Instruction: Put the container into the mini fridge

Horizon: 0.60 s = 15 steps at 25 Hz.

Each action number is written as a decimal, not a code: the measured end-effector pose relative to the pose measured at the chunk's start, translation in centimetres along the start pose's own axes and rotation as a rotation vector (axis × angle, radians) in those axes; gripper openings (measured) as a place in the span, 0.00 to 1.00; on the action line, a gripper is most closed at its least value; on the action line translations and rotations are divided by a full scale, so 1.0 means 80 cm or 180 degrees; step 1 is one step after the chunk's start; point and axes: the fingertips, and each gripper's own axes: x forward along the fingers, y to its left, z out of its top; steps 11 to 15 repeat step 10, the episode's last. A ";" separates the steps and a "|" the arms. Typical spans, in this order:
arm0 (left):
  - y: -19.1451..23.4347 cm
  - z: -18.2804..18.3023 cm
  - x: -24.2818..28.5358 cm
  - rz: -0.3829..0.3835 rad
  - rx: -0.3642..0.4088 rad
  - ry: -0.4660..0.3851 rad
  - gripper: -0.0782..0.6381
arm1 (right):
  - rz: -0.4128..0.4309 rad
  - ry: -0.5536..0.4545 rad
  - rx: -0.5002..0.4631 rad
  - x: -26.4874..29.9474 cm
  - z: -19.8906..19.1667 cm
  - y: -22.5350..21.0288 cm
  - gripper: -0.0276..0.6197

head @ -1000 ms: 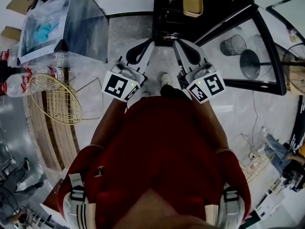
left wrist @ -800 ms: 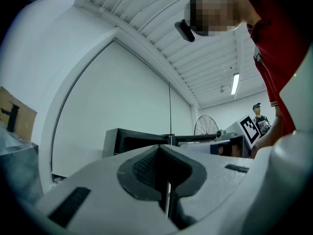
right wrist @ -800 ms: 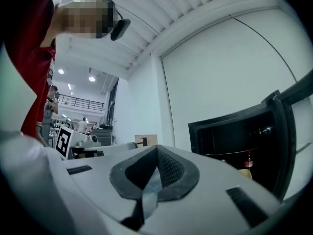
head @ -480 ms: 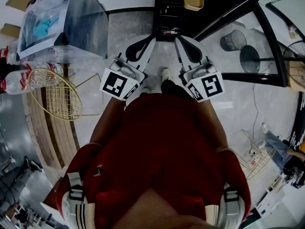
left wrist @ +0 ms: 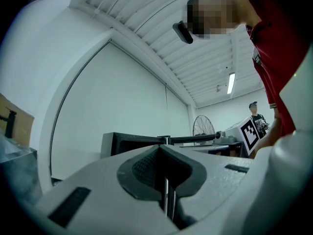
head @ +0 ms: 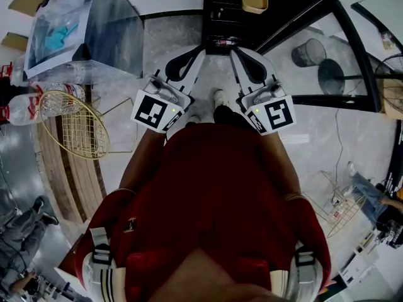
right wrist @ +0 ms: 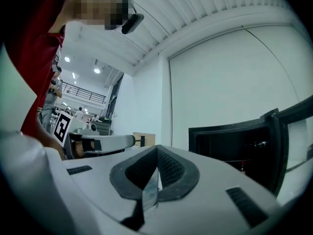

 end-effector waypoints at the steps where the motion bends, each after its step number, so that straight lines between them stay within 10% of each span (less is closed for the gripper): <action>1: 0.000 0.001 0.000 -0.0001 0.0000 -0.0002 0.12 | -0.0002 0.0001 -0.0008 0.000 0.001 0.000 0.04; 15: 0.005 -0.005 0.014 0.0042 -0.0027 -0.0013 0.12 | -0.0073 -0.0016 -0.0029 -0.003 -0.001 -0.024 0.04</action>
